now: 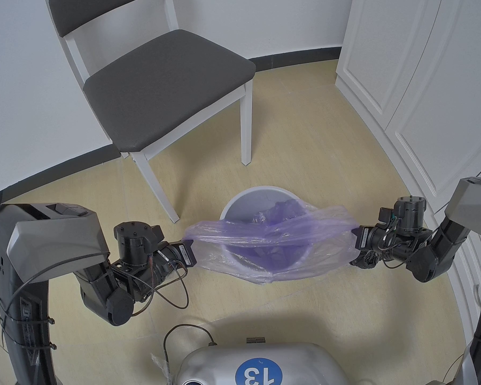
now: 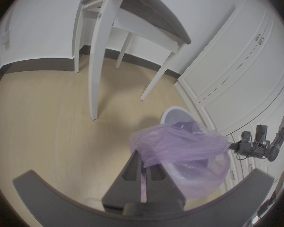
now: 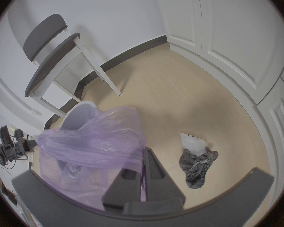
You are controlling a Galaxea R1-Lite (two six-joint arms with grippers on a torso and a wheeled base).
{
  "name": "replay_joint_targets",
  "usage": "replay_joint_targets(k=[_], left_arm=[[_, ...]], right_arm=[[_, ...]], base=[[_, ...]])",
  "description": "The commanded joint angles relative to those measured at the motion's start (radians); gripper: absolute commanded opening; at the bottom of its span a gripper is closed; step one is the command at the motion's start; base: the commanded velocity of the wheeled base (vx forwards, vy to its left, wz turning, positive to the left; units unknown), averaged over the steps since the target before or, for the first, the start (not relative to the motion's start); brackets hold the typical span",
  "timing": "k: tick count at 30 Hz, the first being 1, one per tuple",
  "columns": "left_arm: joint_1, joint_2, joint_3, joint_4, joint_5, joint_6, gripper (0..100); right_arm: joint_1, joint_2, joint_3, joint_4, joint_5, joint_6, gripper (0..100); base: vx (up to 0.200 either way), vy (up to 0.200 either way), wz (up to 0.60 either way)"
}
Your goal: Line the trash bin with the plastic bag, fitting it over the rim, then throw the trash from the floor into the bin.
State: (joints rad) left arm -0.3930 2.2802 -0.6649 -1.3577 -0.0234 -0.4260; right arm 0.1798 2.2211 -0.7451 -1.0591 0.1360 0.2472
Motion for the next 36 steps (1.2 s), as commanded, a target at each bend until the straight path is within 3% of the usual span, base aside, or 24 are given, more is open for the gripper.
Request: replay_joint_targets(k=[1, 12, 36], left_arm=[[-0.035, 0.005, 0.033, -0.054, 0.000, -0.002, 0], [-0.040, -0.013, 0.048, -0.097, 0.017, 0.004, 0], [-0.044, -0.041, 0.096, -0.213, 0.039, 0.024, 0]], right_arm=[[0.066, -0.003, 0.055, -0.067, -0.027, -0.003, 0], [0.087, 0.014, 0.059, -0.143, -0.032, -0.008, 0], [0.095, 0.080, -0.002, -0.160, -0.029, -0.029, 0]], base=[[0.000, 0.000, 0.00], [0.000, 0.000, 0.00], [0.000, 0.000, 0.00]])
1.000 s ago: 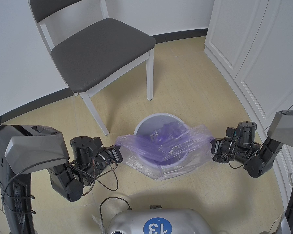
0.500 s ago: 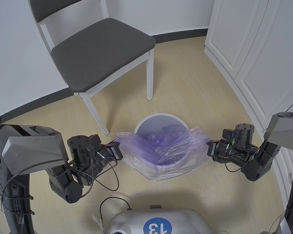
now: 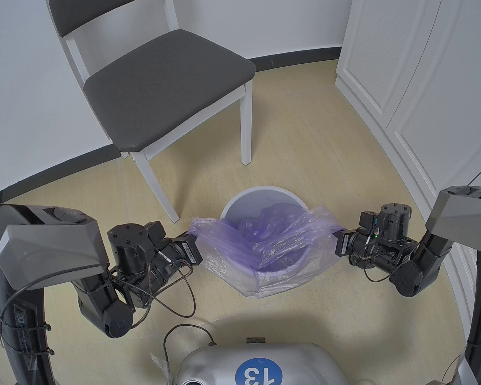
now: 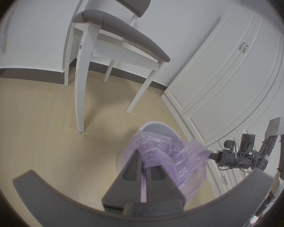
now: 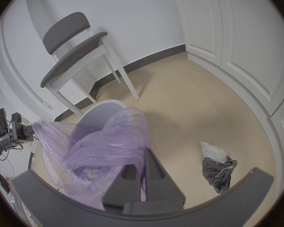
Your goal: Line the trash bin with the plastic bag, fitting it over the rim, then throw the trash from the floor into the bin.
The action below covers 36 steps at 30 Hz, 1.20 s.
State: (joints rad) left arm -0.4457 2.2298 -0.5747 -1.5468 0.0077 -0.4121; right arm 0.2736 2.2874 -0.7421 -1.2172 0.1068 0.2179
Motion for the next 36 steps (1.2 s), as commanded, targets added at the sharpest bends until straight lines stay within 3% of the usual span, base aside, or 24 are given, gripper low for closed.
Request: replay_joint_targets(k=[1, 10, 17, 36], left_arm=[[0.010, 0.010, 0.006, -0.024, 0.009, 0.016, 0], [-0.022, 0.021, 0.010, -0.024, 0.008, 0.018, 0], [-0.068, 0.031, 0.010, -0.024, 0.069, 0.015, 0], [-0.051, -0.015, -0.002, -0.024, 0.074, -0.022, 0]], right_arm=[[0.001, 0.020, -0.006, -0.002, 0.001, 0.000, 0], [0.001, 0.076, -0.017, -0.030, 0.001, -0.011, 0], [-0.005, 0.089, -0.019, -0.028, 0.001, -0.017, 0], [-0.016, 0.155, -0.020, -0.031, 0.001, -0.091, 0]], base=[[0.000, 0.000, 0.00], [0.000, 0.000, 0.00], [0.000, 0.000, 0.00], [0.000, 0.000, 0.00]])
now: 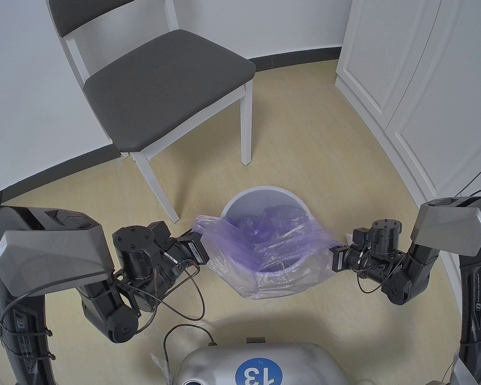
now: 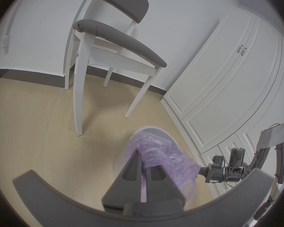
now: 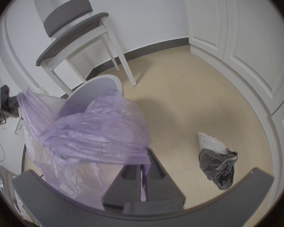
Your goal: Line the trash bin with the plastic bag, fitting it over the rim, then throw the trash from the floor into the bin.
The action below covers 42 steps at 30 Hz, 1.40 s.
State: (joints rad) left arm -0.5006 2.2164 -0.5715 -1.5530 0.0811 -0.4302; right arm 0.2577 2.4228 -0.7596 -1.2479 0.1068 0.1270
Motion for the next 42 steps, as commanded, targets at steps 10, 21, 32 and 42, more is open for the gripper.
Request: replay_joint_targets(k=[10, 21, 32, 42], left_arm=[[0.007, 0.000, -0.018, -0.018, 0.019, -0.012, 0], [0.007, 0.006, -0.018, -0.018, 0.020, -0.009, 0], [0.005, 0.016, -0.018, -0.018, 0.020, -0.004, 0], [0.002, 0.026, -0.025, -0.018, 0.031, 0.001, 0]], right_arm=[[0.000, 0.021, 0.008, -0.007, 0.004, -0.032, 0], [-0.017, -0.065, 0.057, 0.002, 0.013, -0.040, 100], [-0.037, -0.252, 0.207, -0.008, 0.071, -0.172, 100], [-0.024, -0.283, 0.281, -0.191, 0.074, -0.242, 100]], base=[[0.000, 0.000, 0.00], [0.000, 0.000, 0.00], [0.000, 0.000, 0.00], [0.000, 0.000, 0.00]])
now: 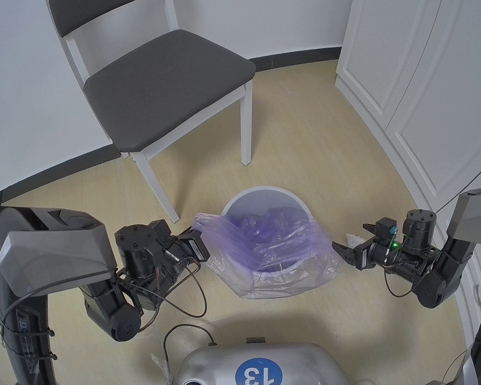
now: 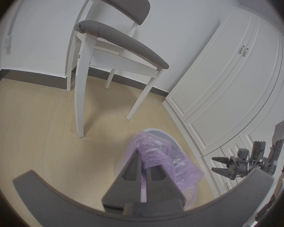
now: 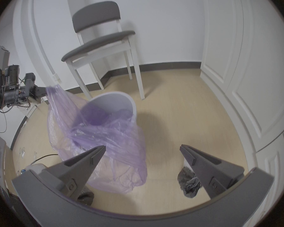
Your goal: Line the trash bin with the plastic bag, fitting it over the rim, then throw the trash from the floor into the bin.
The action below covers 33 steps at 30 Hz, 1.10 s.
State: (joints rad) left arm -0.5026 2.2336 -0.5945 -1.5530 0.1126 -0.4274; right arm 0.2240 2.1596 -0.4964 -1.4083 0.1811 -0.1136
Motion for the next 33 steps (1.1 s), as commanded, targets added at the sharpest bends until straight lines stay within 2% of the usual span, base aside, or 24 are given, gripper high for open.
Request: replay_joint_targets(k=[1, 15, 23, 31, 32, 33], left_arm=[[0.006, 0.017, -0.002, -0.018, -0.002, -0.002, 0], [0.007, 0.070, -0.025, -0.018, 0.001, -0.001, 0], [0.010, 0.147, -0.068, -0.018, 0.002, -0.001, 0], [0.025, 0.143, -0.067, -0.018, 0.002, 0.001, 0], [0.027, 0.143, -0.067, -0.018, 0.002, -0.001, 100], [0.029, 0.143, -0.067, -0.018, 0.002, -0.001, 100]], right_arm=[[0.009, -0.021, 0.018, -0.041, 0.000, -0.001, 100], [0.041, -0.020, 0.033, -0.064, -0.002, 0.002, 100], [0.100, -0.029, 0.032, -0.064, -0.018, 0.012, 100], [0.205, -0.043, 0.015, -0.043, -0.089, 0.084, 100], [0.215, -0.041, 0.004, -0.032, -0.091, 0.083, 100], [0.227, -0.041, -0.011, -0.015, -0.091, 0.083, 100]], base=[[0.000, 0.000, 0.00], [0.000, 0.000, 0.00], [0.000, 0.000, 0.00], [0.000, 0.000, 0.00], [0.000, 0.000, 0.00], [0.000, 0.000, 0.00]])
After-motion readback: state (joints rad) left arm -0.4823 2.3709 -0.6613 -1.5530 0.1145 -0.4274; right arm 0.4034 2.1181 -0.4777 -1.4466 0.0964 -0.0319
